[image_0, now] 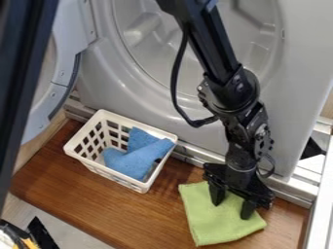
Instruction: Put the green cloth inside the washing machine
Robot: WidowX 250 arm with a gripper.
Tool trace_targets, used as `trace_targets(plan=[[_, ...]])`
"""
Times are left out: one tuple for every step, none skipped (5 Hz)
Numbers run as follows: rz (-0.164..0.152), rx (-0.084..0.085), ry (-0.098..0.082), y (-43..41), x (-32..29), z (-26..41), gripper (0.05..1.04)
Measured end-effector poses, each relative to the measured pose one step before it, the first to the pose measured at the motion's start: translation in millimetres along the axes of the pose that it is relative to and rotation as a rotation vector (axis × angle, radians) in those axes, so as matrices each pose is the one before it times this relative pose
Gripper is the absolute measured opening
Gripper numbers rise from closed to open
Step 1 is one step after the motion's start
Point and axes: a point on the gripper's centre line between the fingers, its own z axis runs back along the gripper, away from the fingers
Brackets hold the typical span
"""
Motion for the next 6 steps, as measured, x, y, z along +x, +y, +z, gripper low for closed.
trace_targets(plan=[[-0.0074,0.0029,0.0024,3.35,-0.37,-0.27,0.463],[-0.0197,0.0077,-0.0032,0.46,-0.28,0.15,0.253],[-0.0128,0.0036,-0.0023,-1.22,-2.23,0.30,0.138],[-0.0158,0.0068,-0.0129,-4.54,-6.10,2.92,0.100],[-0.0305,0.0208,-0.0126,-2.47,-13.17,4.16,0.098],[-0.0140,0.0127,-0.0376,1.04,-15.70,14.95,0.097]])
